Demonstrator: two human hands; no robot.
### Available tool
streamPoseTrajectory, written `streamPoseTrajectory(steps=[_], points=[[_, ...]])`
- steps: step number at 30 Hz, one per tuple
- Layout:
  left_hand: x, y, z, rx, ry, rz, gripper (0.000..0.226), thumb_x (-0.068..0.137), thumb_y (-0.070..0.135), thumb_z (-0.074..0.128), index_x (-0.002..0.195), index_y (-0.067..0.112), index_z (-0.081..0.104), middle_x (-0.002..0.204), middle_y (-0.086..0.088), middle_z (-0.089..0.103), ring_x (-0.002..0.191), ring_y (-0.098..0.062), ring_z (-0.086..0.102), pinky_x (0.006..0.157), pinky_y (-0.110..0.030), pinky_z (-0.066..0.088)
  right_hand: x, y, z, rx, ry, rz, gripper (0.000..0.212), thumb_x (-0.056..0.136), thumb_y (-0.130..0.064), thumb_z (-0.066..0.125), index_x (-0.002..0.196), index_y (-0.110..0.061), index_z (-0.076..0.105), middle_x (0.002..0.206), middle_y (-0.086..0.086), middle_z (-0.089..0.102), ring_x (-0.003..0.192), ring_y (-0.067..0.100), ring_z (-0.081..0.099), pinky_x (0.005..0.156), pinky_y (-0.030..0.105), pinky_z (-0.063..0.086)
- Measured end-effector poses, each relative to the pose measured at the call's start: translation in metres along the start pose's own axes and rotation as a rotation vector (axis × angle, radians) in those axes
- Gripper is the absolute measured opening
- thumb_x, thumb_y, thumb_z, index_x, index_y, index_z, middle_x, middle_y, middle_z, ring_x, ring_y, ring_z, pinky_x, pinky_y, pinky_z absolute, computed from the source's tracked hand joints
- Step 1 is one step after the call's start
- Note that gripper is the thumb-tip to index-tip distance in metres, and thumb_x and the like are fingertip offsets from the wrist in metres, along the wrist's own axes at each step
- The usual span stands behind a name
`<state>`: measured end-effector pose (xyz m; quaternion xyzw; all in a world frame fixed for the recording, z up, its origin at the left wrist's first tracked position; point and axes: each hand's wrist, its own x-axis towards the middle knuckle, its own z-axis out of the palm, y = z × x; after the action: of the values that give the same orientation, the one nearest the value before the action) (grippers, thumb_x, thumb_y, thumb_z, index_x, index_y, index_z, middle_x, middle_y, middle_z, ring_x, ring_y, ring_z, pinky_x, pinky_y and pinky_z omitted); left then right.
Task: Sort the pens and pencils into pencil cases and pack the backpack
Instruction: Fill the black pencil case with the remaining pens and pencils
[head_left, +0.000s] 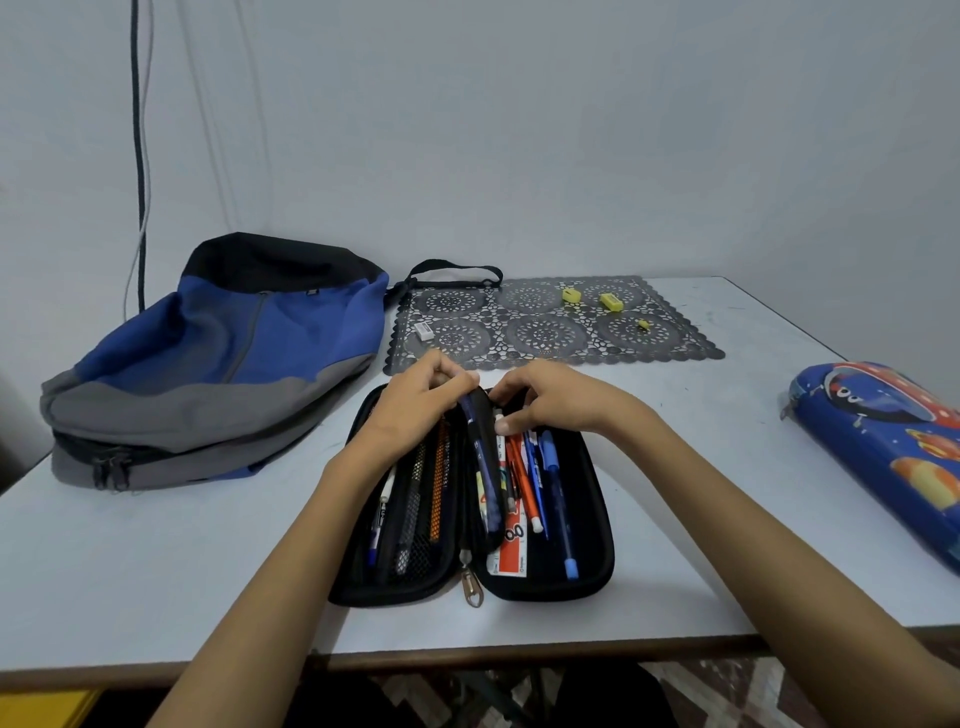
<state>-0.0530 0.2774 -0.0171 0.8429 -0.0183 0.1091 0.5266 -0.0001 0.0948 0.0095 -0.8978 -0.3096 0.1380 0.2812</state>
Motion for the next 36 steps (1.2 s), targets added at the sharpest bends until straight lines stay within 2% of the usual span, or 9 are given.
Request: streamPoseTrajectory(steps=[2,4,8,14,19,21,26,29,36], points=[[0.0,0.0,0.0,0.0,-0.002,0.0,0.034,0.07,0.06,0.062,0.081,0.028,0.061,0.089,-0.003,0.072,0.091,-0.021,0.067,0.094,-0.05,0.049,0.002,-0.001,-0.002,-0.025,-0.042,0.015,0.046,0.085,-0.022,0.073,0.127,-0.007,0.061,0.119,0.005,0.064,0.102,0.018,0.06,0.087,0.03,0.048],[0.0,0.0,0.0,-0.002,-0.003,0.0,0.034,0.07,0.06,0.062,0.081,0.028,0.061,0.09,-0.003,0.072,0.091,-0.021,0.067,0.094,-0.05,0.049,0.003,-0.001,-0.003,-0.036,-0.07,0.018,0.046,0.086,-0.023,0.072,0.127,-0.008,0.061,0.116,0.005,0.063,0.104,0.02,0.059,0.087,0.031,0.046],[0.0,0.0,0.0,-0.008,0.0,-0.001,0.036,0.07,0.059,0.063,0.083,0.026,0.062,0.089,-0.002,0.072,0.091,-0.02,0.067,0.094,-0.05,0.049,0.005,-0.005,-0.007,-0.076,-0.121,0.033,0.045,0.085,-0.024,0.073,0.126,-0.008,0.059,0.106,0.003,0.058,0.1,0.021,0.057,0.088,0.034,0.046],[0.0,0.0,0.0,-0.01,0.004,-0.009,0.036,0.07,0.058,0.063,0.083,0.025,0.062,0.089,-0.003,0.071,0.091,-0.022,0.066,0.095,-0.05,0.049,0.001,-0.008,-0.022,-0.042,-0.284,0.048,0.046,0.085,-0.012,0.072,0.128,-0.01,0.056,0.111,0.003,0.057,0.082,0.01,0.058,0.08,0.031,0.051],[-0.001,0.001,0.0,-0.006,0.007,-0.011,0.028,0.075,0.052,0.063,0.083,0.026,0.061,0.09,-0.003,0.072,0.092,-0.022,0.066,0.095,-0.049,0.048,0.002,-0.004,-0.016,0.015,-0.204,0.022,0.038,0.096,-0.018,0.058,0.133,-0.016,0.055,0.098,0.002,0.061,0.081,0.011,0.055,0.066,0.023,0.047],[-0.001,0.002,0.0,-0.003,0.007,-0.01,0.027,0.076,0.051,0.063,0.083,0.025,0.061,0.09,-0.003,0.072,0.091,-0.021,0.067,0.095,-0.048,0.048,0.003,-0.003,-0.013,0.014,-0.184,0.018,0.041,0.092,-0.021,0.064,0.132,-0.014,0.055,0.098,0.001,0.059,0.079,0.011,0.055,0.064,0.023,0.047],[-0.001,0.002,0.0,-0.004,0.004,-0.009,0.023,0.082,0.046,0.066,0.084,0.024,0.061,0.092,-0.006,0.071,0.092,-0.023,0.066,0.095,-0.048,0.048,0.005,0.002,-0.012,0.003,-0.17,0.036,0.049,0.083,-0.016,0.075,0.128,-0.011,0.057,0.114,0.007,0.057,0.082,0.014,0.057,0.066,0.025,0.048],[-0.002,0.003,0.0,-0.011,0.011,-0.012,0.025,0.077,0.049,0.065,0.082,0.025,0.061,0.092,-0.006,0.071,0.093,-0.025,0.066,0.096,-0.049,0.048,0.004,0.004,-0.012,0.045,-0.135,0.04,0.049,0.084,-0.021,0.074,0.13,-0.011,0.057,0.11,0.007,0.058,0.087,0.017,0.057,0.068,0.025,0.048],[0.0,0.001,0.0,0.004,0.009,-0.004,0.025,0.082,0.046,0.065,0.086,0.022,0.061,0.091,-0.007,0.072,0.092,-0.025,0.066,0.095,-0.048,0.048,0.006,0.003,-0.007,-0.038,-0.111,0.029,0.048,0.083,-0.026,0.075,0.126,-0.012,0.061,0.105,0.004,0.063,0.079,0.015,0.06,0.065,0.024,0.05]])
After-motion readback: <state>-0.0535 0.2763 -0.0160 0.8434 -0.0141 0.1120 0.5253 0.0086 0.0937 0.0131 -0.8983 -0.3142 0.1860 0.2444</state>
